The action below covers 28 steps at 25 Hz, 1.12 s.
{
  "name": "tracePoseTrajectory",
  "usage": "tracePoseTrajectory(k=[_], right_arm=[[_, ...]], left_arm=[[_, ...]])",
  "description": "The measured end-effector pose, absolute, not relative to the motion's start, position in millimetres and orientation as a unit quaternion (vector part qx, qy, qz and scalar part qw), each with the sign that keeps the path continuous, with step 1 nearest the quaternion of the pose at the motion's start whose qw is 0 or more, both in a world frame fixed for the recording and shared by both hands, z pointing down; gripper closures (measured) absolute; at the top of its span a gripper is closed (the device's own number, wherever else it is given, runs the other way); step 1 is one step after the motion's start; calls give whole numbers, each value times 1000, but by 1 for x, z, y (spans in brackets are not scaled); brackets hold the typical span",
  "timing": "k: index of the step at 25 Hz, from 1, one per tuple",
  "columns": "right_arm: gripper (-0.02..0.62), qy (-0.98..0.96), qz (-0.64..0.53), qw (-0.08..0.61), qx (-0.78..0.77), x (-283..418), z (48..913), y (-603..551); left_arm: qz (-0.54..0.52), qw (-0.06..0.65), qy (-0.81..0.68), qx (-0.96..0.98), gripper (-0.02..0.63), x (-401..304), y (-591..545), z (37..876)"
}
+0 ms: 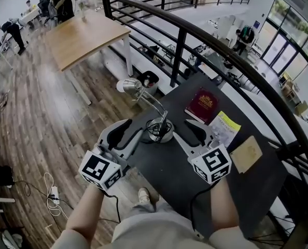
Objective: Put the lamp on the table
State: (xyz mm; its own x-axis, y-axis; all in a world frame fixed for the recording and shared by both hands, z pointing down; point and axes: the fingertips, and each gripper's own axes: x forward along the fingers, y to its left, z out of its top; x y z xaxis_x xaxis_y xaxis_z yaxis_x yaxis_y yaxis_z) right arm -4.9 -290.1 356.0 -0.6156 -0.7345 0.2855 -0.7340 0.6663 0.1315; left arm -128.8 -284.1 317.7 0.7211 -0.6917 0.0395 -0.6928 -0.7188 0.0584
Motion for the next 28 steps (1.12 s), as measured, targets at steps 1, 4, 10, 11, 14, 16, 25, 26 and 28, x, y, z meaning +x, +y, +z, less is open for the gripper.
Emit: tracePoseTrajectory(k=[1,4,10,11,14,16,25,26,28], right_arm=[[420,-900,-1,153,408,-6,347,-286],[439,-902,1,134,410,-6,328,-277],[490,-901,23,102,421,-4,311,-251],[499,-903,22,99,417,-7,306,-243],[518,-910,1,92,405,-17,288,-220],[525,-913,-17,84,399,-23,280,-207],[582,-914,29,70,399,-36,326,-171],[586,-914,39,70,397,-37,332,-168],[592,-916,56,71,391,-40,343,-161]], left_arm=[[20,31,-379,925,444,-128,-278,313],[49,32,-405,913,449,-126,-264,305],[21,-13,-384,923,533,-106,-232,278],[4,-23,-376,926,574,-103,-225,271],[-8,-26,-360,932,580,-97,-209,266],[-21,-14,-346,938,580,-93,-201,267],[-43,0,-303,952,590,-90,-165,291],[-39,3,-304,952,595,-90,-164,297],[-31,8,-311,950,600,-92,-162,310]])
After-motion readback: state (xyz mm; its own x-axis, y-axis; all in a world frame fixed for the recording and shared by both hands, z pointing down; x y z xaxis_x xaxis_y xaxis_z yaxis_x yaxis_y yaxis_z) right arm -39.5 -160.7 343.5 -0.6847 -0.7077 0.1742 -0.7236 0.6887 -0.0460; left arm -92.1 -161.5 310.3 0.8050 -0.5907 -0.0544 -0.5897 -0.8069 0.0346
